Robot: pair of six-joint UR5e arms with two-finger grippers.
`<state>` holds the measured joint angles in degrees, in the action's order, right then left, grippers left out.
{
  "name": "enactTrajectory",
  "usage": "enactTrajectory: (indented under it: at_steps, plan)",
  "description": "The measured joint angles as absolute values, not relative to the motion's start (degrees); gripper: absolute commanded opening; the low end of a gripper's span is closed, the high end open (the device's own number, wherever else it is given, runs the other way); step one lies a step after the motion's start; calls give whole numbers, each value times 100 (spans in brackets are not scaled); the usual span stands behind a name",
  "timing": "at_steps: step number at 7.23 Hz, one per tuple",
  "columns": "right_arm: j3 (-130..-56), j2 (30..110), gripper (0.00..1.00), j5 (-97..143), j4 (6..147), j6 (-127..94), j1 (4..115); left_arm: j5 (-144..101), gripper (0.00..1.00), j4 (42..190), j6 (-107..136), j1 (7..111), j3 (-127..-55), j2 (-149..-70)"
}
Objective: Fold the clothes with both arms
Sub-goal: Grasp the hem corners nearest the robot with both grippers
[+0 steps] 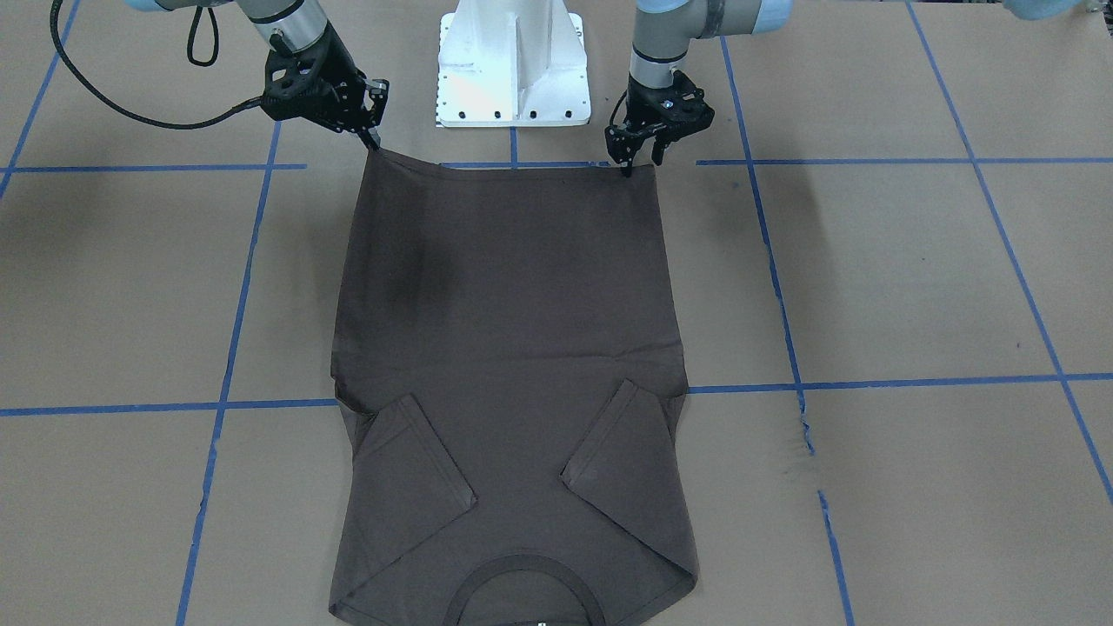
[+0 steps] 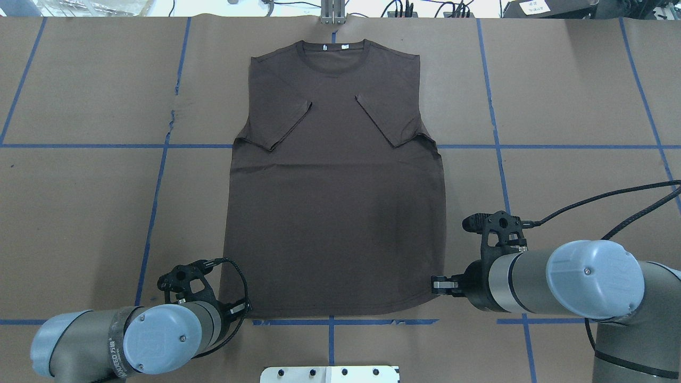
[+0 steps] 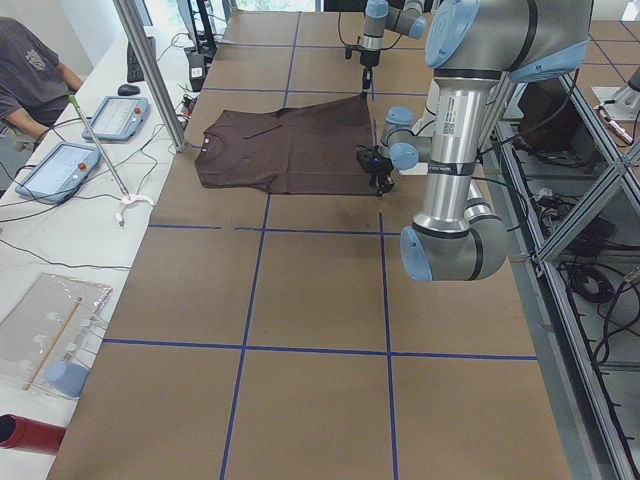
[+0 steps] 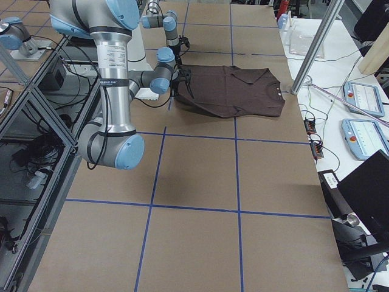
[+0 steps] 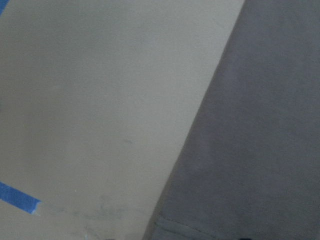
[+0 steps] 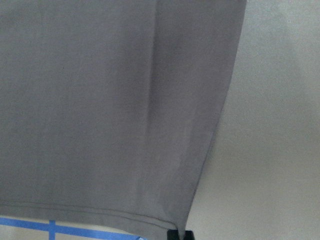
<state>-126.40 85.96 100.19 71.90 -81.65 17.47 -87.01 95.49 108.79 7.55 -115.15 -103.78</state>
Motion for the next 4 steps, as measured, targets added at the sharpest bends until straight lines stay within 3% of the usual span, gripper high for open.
enactTrajectory:
  at_steps: [1, 3, 4]
  plan:
    - [-12647, 8596, 0, 10019, 7189, -8165, 1749, -8701, 40, 9550, 10875, 755, -11507, -10363]
    - [-12654, 8596, 0, 10019, 7189, -8165, 1761, -8709, 2, 9546, 10878, 756, -11521, -10368]
    - [-12659, 8598, 0, 10022, 7189, -8165, 1769, -8719, 0, 9545, 10880, 759, -11542, -10387]
